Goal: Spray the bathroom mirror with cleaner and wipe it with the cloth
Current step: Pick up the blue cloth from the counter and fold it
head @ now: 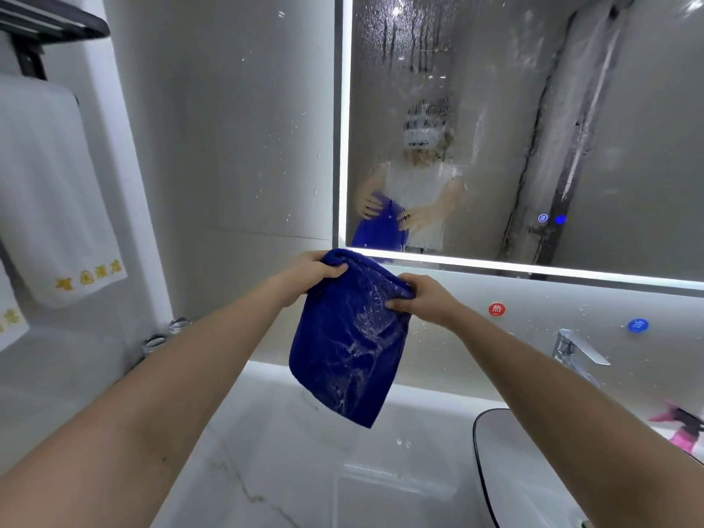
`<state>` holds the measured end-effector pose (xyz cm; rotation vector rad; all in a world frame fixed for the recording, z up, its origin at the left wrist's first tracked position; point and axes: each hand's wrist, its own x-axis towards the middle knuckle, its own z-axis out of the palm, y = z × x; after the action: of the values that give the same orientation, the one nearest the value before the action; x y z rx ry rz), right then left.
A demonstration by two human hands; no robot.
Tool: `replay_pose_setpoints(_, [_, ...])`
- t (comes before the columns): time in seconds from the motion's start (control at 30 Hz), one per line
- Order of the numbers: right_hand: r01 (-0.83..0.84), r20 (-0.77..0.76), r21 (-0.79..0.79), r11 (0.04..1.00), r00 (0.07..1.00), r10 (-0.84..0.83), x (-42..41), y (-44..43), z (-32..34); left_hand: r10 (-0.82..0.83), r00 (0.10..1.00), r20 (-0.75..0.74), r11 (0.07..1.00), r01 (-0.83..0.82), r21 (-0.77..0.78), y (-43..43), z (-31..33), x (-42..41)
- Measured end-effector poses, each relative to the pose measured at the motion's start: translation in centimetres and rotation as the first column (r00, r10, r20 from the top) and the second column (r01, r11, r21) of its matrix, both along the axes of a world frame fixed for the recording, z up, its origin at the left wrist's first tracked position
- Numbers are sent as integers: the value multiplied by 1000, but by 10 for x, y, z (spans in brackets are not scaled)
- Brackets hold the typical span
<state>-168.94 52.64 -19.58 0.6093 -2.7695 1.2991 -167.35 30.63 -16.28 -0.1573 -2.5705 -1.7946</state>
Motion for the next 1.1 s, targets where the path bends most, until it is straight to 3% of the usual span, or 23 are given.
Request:
replay_pose_setpoints(0.23, [43, -24, -79, 996, 999, -45, -6, -4, -7, 14, 1000, 15, 1000, -14, 13, -6, -6, 2])
replay_pose_setpoints(0.67, [69, -34, 65, 995, 997, -66, -5, 0, -24, 13, 999, 50, 993, -7, -115, -6, -23, -4])
replay_pose_setpoints(0.97, [122, -63, -6, 992, 990, -122, -10, -7, -19, 22, 999, 36, 994, -18, -108, -10, -18, -7])
replay_pose_setpoints(1.1, [230, -148, -188, 955, 955, -259, -15, -16, 13, 39, 998, -42, 999, -40, -8, -9, 14, -13])
